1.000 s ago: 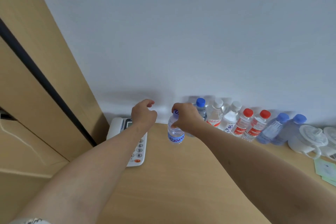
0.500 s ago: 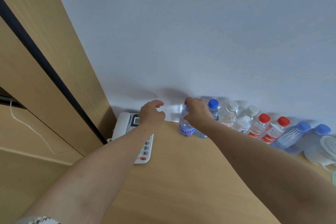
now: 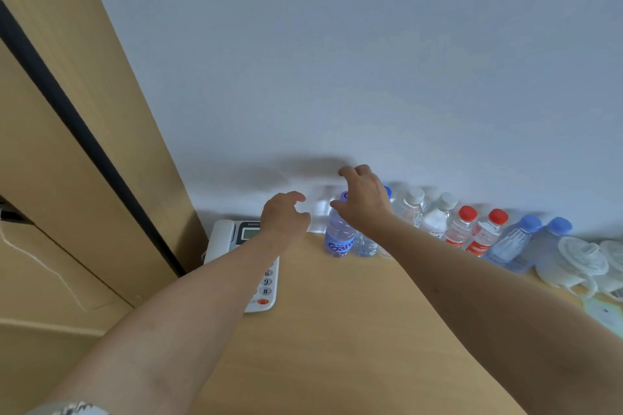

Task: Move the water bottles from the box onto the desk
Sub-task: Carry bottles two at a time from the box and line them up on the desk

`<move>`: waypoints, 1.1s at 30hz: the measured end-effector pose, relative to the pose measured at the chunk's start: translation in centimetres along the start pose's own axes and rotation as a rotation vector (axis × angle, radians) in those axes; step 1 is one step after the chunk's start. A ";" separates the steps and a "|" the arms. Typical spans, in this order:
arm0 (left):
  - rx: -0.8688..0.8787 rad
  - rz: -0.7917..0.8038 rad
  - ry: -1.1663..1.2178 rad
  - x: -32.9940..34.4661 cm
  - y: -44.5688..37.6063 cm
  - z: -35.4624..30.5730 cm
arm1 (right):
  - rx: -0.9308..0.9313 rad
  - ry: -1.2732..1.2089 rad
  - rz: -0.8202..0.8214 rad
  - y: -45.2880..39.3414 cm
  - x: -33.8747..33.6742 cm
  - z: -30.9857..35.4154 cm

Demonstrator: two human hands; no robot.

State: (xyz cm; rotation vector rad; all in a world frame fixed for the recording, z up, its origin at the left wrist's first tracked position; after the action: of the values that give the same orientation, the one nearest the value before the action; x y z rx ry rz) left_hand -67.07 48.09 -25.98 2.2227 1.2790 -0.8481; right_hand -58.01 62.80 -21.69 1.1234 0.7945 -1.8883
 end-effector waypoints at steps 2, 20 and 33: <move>0.080 0.021 -0.066 -0.1 0.5 -0.7 | 0.021 0.017 -0.039 1.5 -0.9 0.0; 0.930 0.452 -0.278 16.1 21.0 -19.3 | 0.848 0.175 -0.203 34.4 -10.7 -14.5; 1.316 0.739 -0.352 30.3 53.9 -31.7 | 1.315 0.166 -0.385 68.8 -19.8 -23.7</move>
State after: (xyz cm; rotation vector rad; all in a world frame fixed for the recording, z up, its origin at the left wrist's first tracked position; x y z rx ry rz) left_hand 1.03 60.84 -20.60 2.8079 -0.5363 -1.9020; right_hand 16.86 53.94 -21.72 1.9801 -0.3455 -2.7256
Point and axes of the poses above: each hand's wrist, its own y-axis away from the middle knuckle, its own x-axis out of the palm, z = x × y, the point moved 2 cm from there along -y, towards the middle knuckle
